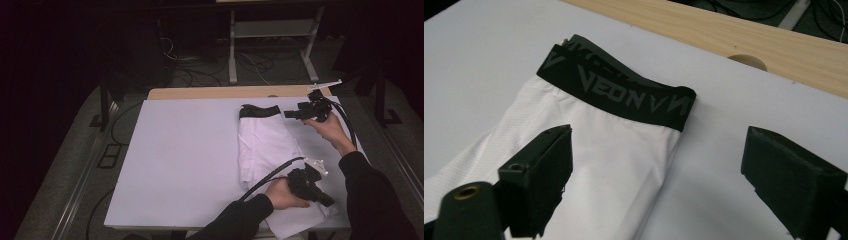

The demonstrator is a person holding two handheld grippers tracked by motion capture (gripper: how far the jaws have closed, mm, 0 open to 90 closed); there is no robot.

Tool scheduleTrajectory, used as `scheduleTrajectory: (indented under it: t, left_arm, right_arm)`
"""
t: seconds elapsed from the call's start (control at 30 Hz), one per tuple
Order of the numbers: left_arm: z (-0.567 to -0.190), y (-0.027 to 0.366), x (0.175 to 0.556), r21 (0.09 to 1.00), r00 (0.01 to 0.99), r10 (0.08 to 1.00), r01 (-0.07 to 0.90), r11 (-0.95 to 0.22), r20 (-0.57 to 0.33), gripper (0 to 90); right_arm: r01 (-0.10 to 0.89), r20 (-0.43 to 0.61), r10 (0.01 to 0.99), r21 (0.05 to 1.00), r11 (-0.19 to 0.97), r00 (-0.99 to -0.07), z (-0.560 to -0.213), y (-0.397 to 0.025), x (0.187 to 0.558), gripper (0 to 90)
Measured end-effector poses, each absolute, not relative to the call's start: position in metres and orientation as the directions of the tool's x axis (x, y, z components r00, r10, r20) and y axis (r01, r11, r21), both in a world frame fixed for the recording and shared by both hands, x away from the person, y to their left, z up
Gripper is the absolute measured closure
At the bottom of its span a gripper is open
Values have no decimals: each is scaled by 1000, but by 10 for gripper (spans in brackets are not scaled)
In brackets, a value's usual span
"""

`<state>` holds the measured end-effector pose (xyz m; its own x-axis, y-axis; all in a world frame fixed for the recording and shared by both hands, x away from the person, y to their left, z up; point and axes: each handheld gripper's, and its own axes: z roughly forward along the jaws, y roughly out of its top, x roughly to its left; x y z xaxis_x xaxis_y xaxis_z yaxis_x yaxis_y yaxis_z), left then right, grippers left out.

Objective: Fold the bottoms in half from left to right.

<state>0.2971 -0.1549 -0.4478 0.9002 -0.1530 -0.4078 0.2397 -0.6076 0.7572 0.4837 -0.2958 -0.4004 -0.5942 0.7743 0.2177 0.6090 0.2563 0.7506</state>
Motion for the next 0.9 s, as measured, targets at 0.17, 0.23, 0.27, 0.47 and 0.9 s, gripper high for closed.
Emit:
scheduleTrajectory:
  t: [0.17, 0.23, 0.27, 0.47, 0.9]
  left_arm:
    - [-450, -157, 297, 769, 899, -158, 247, -589, -409, 883]
    - [-451, -158, 297, 775, 898, -167, 243, -584, -408, 877]
    - [-451, -157, 296, 780, 895, -168, 252, -573, -413, 857]
    - [-447, -152, 293, 804, 904, -157, 262, -533, -399, 613]
    - [-415, -103, 320, 863, 936, -1, 324, -388, -352, 117]
  right_arm:
    - [598, 220, 763, 759, 258, -608, -399, -297, 480, 31]
    - [598, 221, 759, 758, 261, -612, -399, -297, 479, 13]
    - [596, 221, 757, 758, 264, -616, -399, -297, 479, 7]
    - [601, 228, 752, 753, 266, -618, -401, -297, 477, 0]
    - [587, 211, 758, 764, 267, -618, -398, -297, 475, 0]
